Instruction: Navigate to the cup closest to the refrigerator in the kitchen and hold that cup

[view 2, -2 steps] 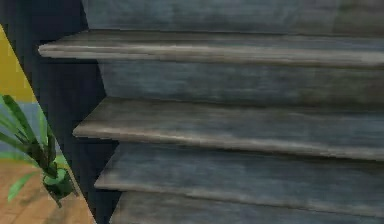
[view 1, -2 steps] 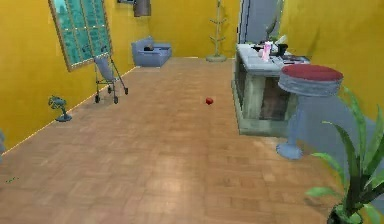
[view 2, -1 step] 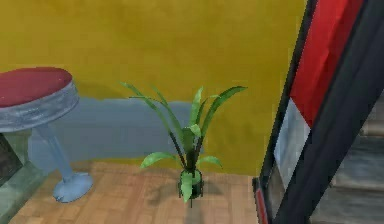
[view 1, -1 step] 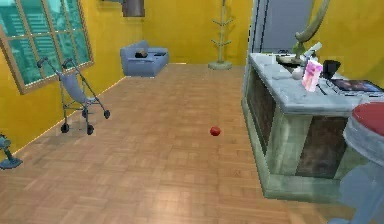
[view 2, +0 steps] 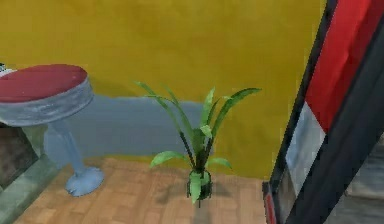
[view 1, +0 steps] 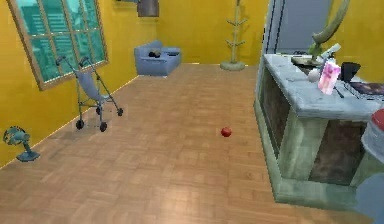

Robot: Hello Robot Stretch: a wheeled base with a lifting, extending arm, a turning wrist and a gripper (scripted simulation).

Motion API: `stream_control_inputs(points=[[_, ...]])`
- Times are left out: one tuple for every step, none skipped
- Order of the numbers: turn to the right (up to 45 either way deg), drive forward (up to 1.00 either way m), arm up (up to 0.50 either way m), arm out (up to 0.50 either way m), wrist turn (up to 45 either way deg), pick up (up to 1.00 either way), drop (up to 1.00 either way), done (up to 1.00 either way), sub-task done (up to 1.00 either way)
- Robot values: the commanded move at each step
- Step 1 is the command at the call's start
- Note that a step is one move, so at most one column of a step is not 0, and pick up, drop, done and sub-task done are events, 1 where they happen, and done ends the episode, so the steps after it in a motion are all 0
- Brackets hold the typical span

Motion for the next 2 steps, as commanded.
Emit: stream_control_inputs(points=[[0.0,0.2,0.0,0.0,0.0,0.0,0.0,0.0,0.0],[36.0,0.0,0.0,0.0,0.0,0.0,0.0,0.0,0.0]])
